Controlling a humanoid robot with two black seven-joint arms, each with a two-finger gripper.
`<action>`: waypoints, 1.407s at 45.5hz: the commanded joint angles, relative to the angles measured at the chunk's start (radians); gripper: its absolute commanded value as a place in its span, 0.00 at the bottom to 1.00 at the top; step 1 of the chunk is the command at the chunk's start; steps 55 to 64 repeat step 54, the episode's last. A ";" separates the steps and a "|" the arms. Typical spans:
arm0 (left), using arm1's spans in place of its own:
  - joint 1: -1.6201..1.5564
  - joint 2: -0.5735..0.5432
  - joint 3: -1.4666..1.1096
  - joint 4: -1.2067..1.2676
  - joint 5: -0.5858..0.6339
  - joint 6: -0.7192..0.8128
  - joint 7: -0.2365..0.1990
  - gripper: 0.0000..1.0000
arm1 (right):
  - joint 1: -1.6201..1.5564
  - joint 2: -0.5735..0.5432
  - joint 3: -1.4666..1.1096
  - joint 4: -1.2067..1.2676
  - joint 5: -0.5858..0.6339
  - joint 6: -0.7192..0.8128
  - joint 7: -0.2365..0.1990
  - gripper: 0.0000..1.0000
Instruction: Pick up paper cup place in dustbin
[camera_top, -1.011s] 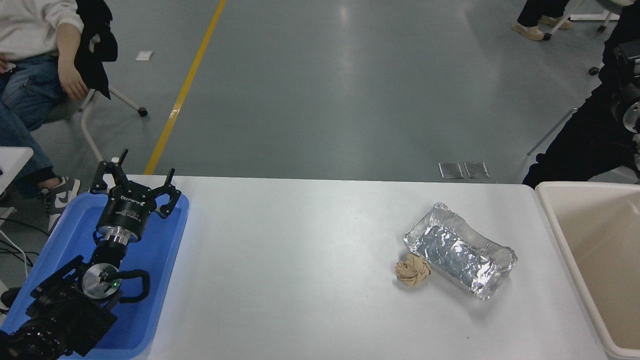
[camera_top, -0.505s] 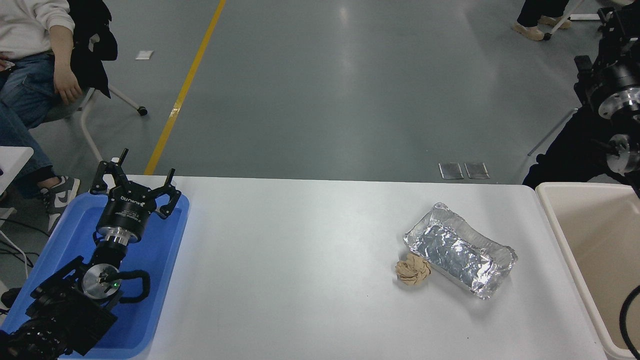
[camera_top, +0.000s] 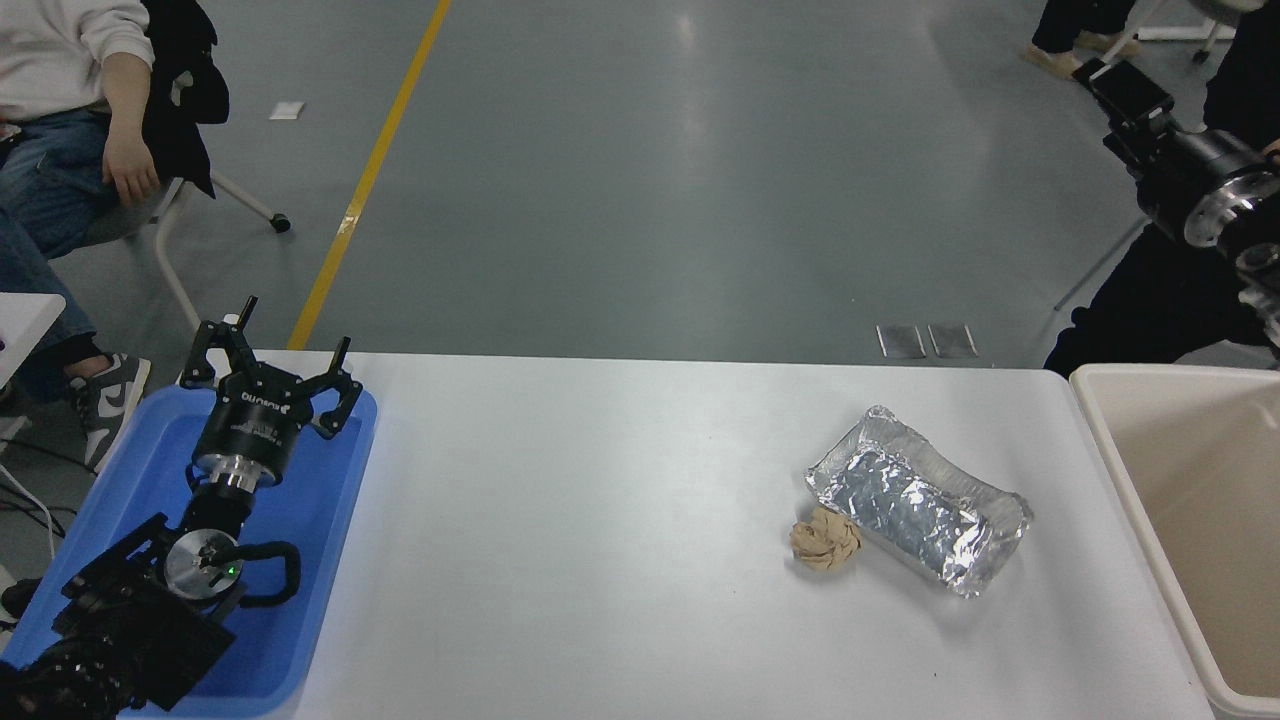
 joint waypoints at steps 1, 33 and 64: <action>0.000 0.000 0.000 0.001 0.000 0.000 0.000 1.00 | 0.350 0.045 -0.585 0.178 -0.009 0.168 0.000 1.00; 0.000 0.000 0.000 -0.001 0.000 0.000 0.000 1.00 | 0.717 0.232 -0.706 0.570 0.052 0.771 -0.005 1.00; 0.000 0.000 0.000 0.001 0.000 0.000 0.000 1.00 | 0.715 0.226 -0.703 0.582 0.095 0.790 -0.006 1.00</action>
